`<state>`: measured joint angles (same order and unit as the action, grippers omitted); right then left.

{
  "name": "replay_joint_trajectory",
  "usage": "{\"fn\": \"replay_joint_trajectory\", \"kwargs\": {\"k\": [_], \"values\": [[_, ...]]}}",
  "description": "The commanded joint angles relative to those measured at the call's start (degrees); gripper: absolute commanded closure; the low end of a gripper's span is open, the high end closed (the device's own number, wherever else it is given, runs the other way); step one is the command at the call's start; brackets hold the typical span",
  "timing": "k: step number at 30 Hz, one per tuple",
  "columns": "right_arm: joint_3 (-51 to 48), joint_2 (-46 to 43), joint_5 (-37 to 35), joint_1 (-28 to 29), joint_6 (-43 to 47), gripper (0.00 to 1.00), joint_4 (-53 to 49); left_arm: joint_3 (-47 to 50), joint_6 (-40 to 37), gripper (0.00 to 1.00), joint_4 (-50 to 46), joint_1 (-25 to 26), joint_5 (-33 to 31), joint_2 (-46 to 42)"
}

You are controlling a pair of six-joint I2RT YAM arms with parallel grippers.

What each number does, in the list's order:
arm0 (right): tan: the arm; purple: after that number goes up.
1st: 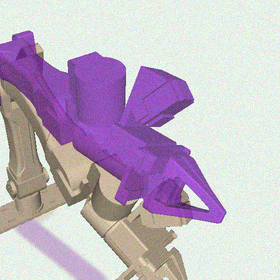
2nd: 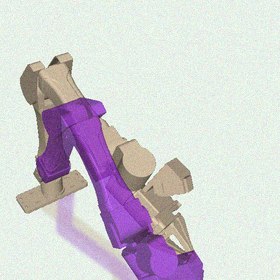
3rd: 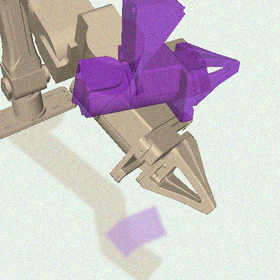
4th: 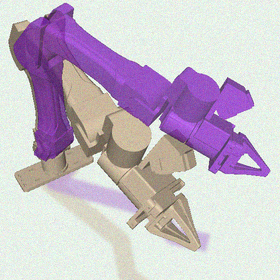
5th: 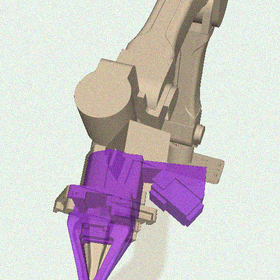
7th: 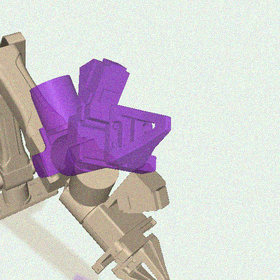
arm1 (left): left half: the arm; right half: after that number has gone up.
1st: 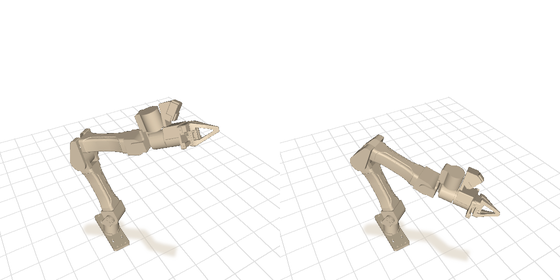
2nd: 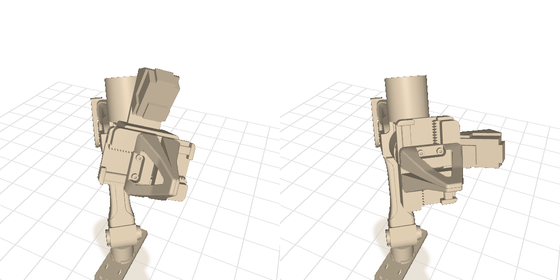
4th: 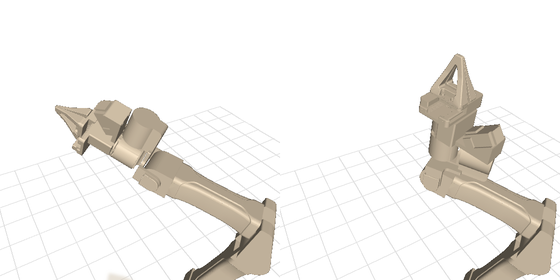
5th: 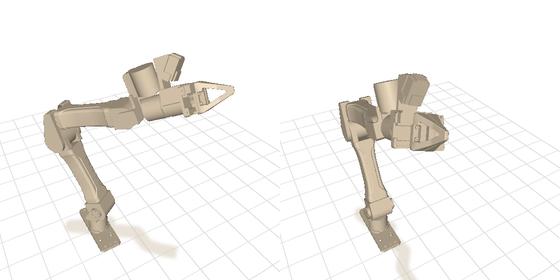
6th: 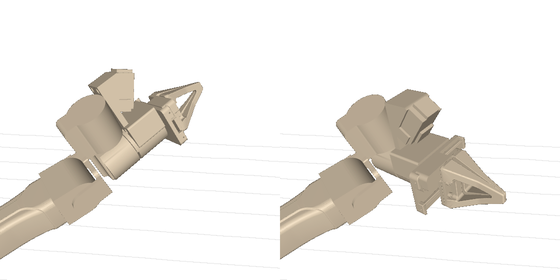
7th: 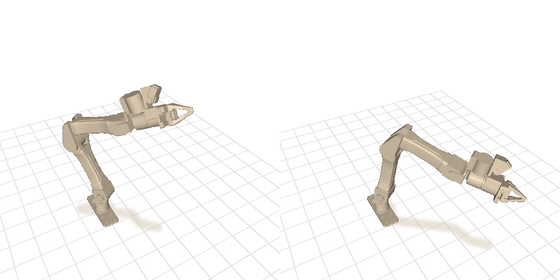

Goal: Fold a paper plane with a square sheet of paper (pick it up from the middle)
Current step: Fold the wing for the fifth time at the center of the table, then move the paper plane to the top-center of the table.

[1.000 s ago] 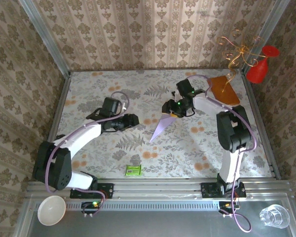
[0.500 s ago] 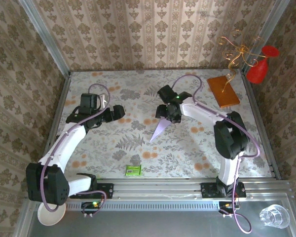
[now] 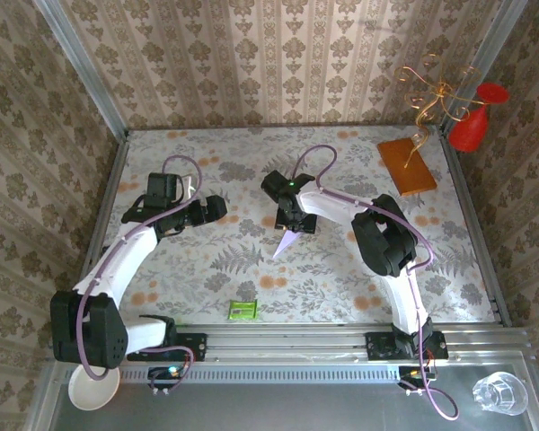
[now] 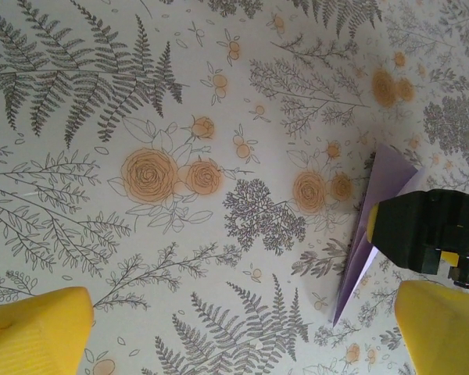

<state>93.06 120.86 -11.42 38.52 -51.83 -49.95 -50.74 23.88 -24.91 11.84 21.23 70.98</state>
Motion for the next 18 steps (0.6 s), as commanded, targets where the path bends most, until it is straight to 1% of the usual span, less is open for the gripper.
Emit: {"fn": "replay_joint_trajectory", "kwargs": {"k": [1,8,10,15,18], "values": [[1.9,0.8,-4.5,0.0,-2.9,0.4,-5.0,0.0,-1.4,0.0,-0.1,-0.6,1.4,0.6],[3.6,0.8,-6.9,0.3,-4.0,0.45,-8.4,-0.2,-1.1,0.0,0.2,-1.0,1.8,1.1],[3.5,0.9,-6.9,0.3,-4.2,0.49,-8.4,-0.1,-1.0,0.0,0.5,-1.2,2.0,1.2],[2.8,1.2,-5.1,0.2,-4.6,0.59,-6.9,0.0,-0.8,0.0,0.6,-1.5,2.4,1.7],[2.7,1.8,-3.9,0.2,-5.1,0.61,-6.3,0.0,-0.7,0.0,0.5,-1.7,2.8,1.9]]}}
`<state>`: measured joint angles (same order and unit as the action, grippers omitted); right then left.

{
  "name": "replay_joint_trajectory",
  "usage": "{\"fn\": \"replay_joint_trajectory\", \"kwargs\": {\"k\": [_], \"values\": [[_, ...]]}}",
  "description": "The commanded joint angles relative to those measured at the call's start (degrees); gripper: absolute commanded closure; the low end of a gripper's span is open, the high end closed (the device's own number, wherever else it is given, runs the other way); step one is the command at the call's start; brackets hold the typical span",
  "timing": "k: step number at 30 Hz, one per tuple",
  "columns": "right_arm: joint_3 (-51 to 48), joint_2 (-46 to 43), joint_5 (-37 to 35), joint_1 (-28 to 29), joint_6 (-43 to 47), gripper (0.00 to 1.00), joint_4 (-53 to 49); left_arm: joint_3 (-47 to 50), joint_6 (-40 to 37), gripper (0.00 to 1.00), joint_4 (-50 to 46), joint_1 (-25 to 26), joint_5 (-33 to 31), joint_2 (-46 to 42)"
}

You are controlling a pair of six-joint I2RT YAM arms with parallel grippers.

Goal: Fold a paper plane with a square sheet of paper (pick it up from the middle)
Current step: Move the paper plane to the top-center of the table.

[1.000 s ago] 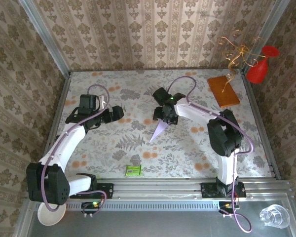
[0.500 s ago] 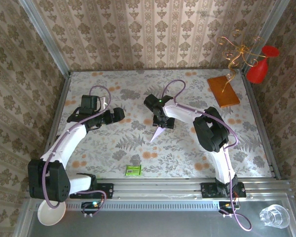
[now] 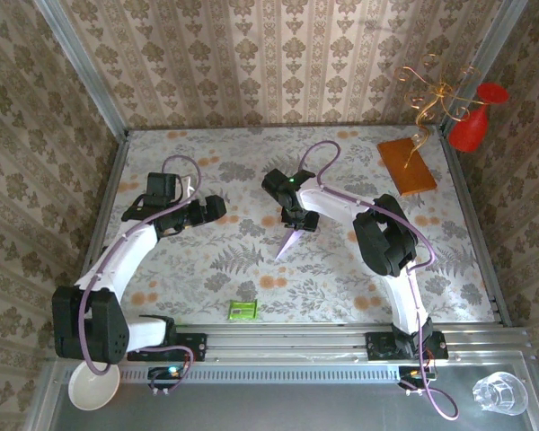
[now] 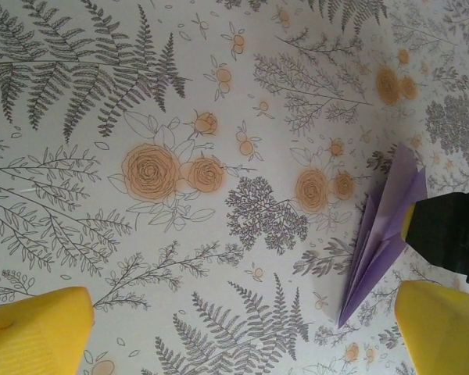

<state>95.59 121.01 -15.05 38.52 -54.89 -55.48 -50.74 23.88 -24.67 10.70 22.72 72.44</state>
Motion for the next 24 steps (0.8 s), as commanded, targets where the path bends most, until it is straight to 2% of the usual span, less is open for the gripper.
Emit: {"fn": "replay_joint_trajectory", "kwargs": {"k": [1,7,15,20,24], "values": [[0.0,1.8,0.1,0.2,-2.2,0.61,-0.6,0.0,-0.6,0.0,0.2,-0.5,1.3,0.4],[-1.8,1.7,1.3,-0.4,-3.3,0.66,1.1,0.0,-0.5,0.0,0.1,-0.6,1.3,0.4],[-2.2,0.4,-0.2,-0.6,-3.5,0.86,1.1,-0.2,0.1,0.0,0.2,-1.0,2.6,0.7],[-3.0,-3.2,-2.5,-0.6,-0.2,0.98,2.8,0.0,1.5,0.0,0.9,-1.6,4.2,0.9],[-5.1,-7.6,0.2,-0.9,4.6,1.0,8.5,0.9,4.8,0.0,3.9,-2.4,8.2,1.5]]}}
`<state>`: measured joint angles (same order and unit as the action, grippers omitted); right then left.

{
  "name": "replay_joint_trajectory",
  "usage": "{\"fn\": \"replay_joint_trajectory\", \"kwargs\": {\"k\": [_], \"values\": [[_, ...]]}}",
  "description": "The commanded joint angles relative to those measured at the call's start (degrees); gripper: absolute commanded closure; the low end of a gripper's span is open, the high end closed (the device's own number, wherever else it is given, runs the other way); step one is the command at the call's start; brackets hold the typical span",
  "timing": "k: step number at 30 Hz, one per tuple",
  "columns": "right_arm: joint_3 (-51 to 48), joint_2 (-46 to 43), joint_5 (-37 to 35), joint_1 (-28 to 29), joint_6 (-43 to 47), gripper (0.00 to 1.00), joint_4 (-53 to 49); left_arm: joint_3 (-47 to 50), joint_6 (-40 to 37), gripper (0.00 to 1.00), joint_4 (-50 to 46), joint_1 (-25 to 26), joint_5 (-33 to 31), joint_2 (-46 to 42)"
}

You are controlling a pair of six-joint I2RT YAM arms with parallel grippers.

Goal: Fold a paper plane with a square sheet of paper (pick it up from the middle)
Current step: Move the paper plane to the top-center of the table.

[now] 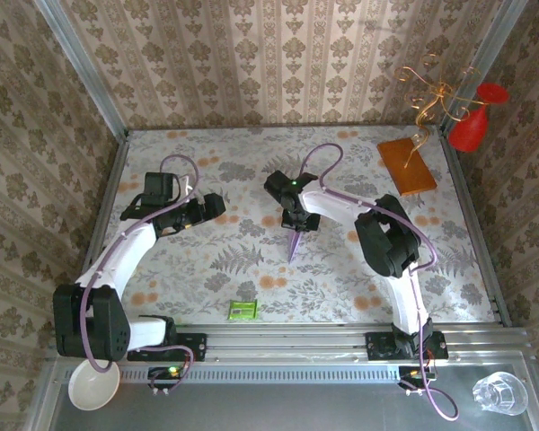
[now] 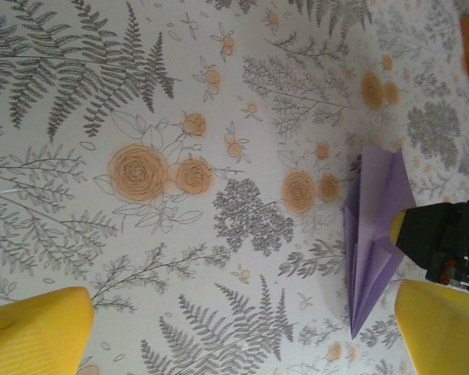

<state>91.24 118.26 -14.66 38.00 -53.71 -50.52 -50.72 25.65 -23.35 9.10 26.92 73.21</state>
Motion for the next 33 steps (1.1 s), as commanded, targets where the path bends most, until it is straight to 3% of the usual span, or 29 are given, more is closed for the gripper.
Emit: {"fn": "replay_joint_trajectory", "kwargs": {"k": [1,9,13,18,23,33], "values": [[-1.7,-6.1,1.4,-0.5,4.6,1.0,5.6,1.2,4.2,0.0,3.5,-1.1,5.0,0.9],[-13.2,-12.3,24.5,-2.7,10.3,1.0,31.6,3.8,13.5,0.0,11.4,-0.9,9.3,3.4],[-18.6,-12.3,33.0,-3.6,10.3,1.0,43.2,5.1,17.5,0.0,15.4,1.8,9.1,6.0],[-25.4,-11.0,38.7,-6.1,8.9,0.98,51.9,5.1,21.3,0.03,18.8,7.2,5.8,10.1],[-31.6,-10.3,40.0,-8.8,8.8,0.96,56.3,3.7,23.6,0.08,19.7,13.2,1.4,14.4],[-37.3,-9.5,42.5,-12.1,8.6,0.95,61.4,-1.2,26.5,0.28,21.7,21.0,0.6,24.3]]}}
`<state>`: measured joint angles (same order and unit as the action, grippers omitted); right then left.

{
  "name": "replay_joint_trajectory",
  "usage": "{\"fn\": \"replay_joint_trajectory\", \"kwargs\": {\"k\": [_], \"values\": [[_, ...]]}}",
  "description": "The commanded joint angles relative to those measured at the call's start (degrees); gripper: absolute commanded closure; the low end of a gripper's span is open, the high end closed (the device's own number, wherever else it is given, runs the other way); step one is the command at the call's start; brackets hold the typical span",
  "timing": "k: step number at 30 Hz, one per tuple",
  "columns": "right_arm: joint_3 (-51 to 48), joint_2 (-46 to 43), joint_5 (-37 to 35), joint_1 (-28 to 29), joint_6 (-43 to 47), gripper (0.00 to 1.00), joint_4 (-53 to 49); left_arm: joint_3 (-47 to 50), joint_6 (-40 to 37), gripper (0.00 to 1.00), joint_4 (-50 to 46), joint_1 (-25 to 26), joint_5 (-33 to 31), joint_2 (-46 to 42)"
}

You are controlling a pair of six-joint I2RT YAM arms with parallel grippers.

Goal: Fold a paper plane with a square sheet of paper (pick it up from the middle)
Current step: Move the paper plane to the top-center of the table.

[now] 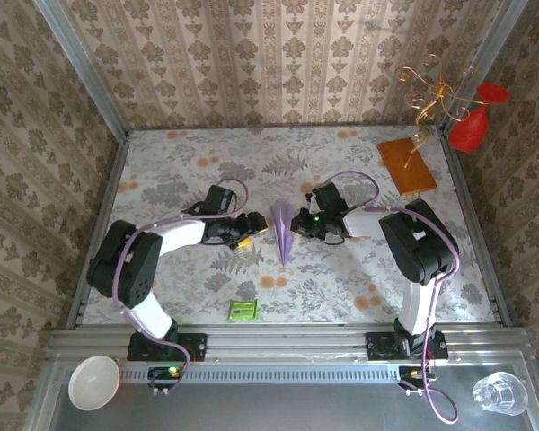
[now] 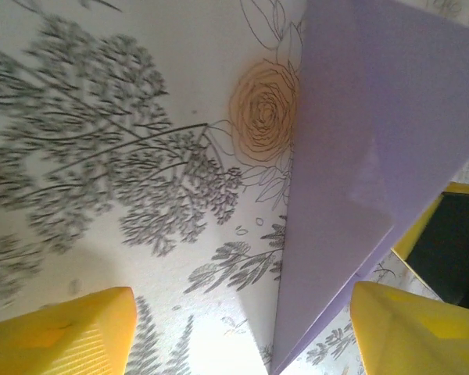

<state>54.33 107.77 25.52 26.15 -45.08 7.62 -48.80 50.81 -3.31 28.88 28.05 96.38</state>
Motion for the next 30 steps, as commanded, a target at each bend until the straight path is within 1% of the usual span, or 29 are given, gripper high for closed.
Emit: {"fn": "replay_joint_trajectory", "kwargs": {"k": [1,4,8,15,19,21,23,25,27,30], "values": [[-0.5,1.0,2.4,-0.3,0.1,0.95,3.4,-4.1,1.2,0.28,1.1,1.6,-0.7,1.8],[-0.6,0.9,2.7,-0.5,0.2,0.95,3.3,-6.5,0.5,0.29,-1.4,2.5,-2.2,3.1],[-0.6,1.2,3.0,-0.5,0.2,0.96,3.4,-10.0,0.0,0.43,-7.2,3.3,-5.5,5.0],[-0.7,1.4,3.5,-0.6,0.0,0.96,3.8,-13.9,-0.9,0.61,-8.8,4.2,-4.3,9.0],[-0.6,1.4,3.6,-0.5,0.0,0.96,3.5,-14.8,-1.5,0.67,-9.3,4.2,-4.4,9.8],[-0.4,1.5,3.6,-0.6,0.0,0.97,3.5,-15.5,-1.9,0.74,-9.2,4.2,-3.9,10.5],[-0.2,1.3,3.7,-0.7,0.0,0.97,3.2,-16.2,-2.4,0.84,-9.6,4.2,-3.8,10.8],[-0.3,0.1,3.5,-1.1,-0.2,0.99,3.3,-16.8,-3.4,0.91,-10.1,4.1,-4.8,10.4],[-0.8,-1.3,3.1,-1.8,-0.7,0.99,4.1,-16.5,-5.0,0.94,-10.2,3.8,-6.9,8.6],[-0.8,-2.7,2.6,-3.1,-0.7,1.0,5.1,-15.5,-6.1,0.94,-9.6,2.3,-8.4,6.0]]}}
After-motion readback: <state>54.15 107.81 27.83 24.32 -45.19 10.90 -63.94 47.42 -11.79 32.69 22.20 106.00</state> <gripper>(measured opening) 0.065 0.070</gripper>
